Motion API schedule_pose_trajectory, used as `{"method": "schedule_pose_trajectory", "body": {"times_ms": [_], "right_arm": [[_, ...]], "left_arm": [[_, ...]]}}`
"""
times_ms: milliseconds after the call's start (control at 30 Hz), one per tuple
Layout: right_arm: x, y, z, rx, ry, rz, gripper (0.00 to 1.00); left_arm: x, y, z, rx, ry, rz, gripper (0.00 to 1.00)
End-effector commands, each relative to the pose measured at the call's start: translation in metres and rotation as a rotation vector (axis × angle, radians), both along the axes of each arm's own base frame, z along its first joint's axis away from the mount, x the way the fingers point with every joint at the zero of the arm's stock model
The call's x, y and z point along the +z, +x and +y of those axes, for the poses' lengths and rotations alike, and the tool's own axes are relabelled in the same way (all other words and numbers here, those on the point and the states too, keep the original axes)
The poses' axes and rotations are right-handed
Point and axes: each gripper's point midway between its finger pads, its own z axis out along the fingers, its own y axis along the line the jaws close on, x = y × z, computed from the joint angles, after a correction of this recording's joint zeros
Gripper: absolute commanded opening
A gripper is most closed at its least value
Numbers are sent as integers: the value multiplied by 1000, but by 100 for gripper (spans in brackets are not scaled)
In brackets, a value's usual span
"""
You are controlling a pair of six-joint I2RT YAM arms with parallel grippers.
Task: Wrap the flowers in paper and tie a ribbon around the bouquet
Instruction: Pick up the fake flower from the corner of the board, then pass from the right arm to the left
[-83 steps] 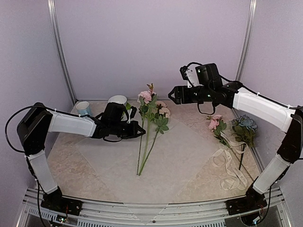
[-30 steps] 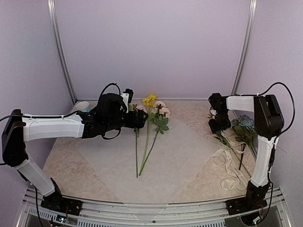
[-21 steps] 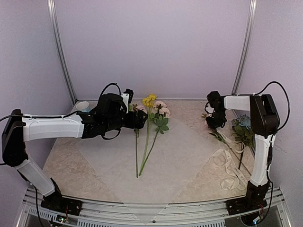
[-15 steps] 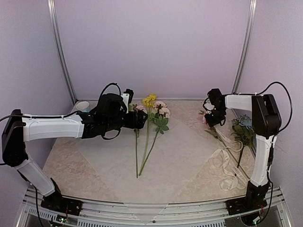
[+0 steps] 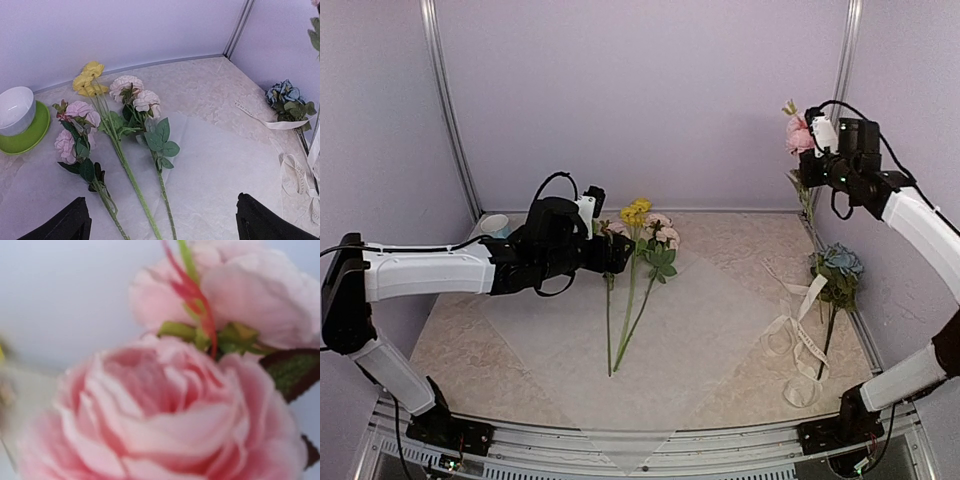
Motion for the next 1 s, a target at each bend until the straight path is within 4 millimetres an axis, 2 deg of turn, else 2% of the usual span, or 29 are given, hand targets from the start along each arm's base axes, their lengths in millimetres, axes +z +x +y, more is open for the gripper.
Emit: {"method": "schedule_pose_trajectory", "body": {"times_ms": [0,67,167,233,267,333,367,400,467,600,700,800,833,967], "right_arm": [[108,-55,8,96,85,-401,0],[143,-90,9,90,38,-589,0],[172,-132,-2,47,7,-811,0],[185,-146,-1,83,119,-846,0],[189,-147,8,138,188,-824,0],[185,-144,43,343,314,-730,0],[186,-149,64,473,384,-693,0],[177,-148,90,617,442,-623,0],[168,-162,134,899,561,-488,0],[141,-166,193,1096,773,-268,0],[130,-177,231,1201,820,-190,0],[122,-182,255,1250,846,-165,0],[120,-185,262,1271,854,-155,0],[112,-188,277,1304,864,-130,0]], "left_arm": [[32,-11,-7,-53,-29,-110,99],[38,-16,-10,-69,-32,-135,99],[43,-25,-16,-102,-31,-175,99],[48,-32,-22,-134,-27,-206,99],[51,-37,-26,-153,-26,-223,99],[58,-50,-38,-223,-27,-259,98],[62,-59,-46,-272,-33,-275,98],[66,-68,-53,-323,-47,-292,98],[74,-87,-67,-433,-85,-318,98],[92,-110,-78,-550,-192,-346,96],[95,-115,-82,-579,-225,-348,92],[90,-117,-90,-617,-229,-326,84],[89,-118,-92,-627,-234,-316,78],[89,-117,-92,-621,-278,-300,76]]}}
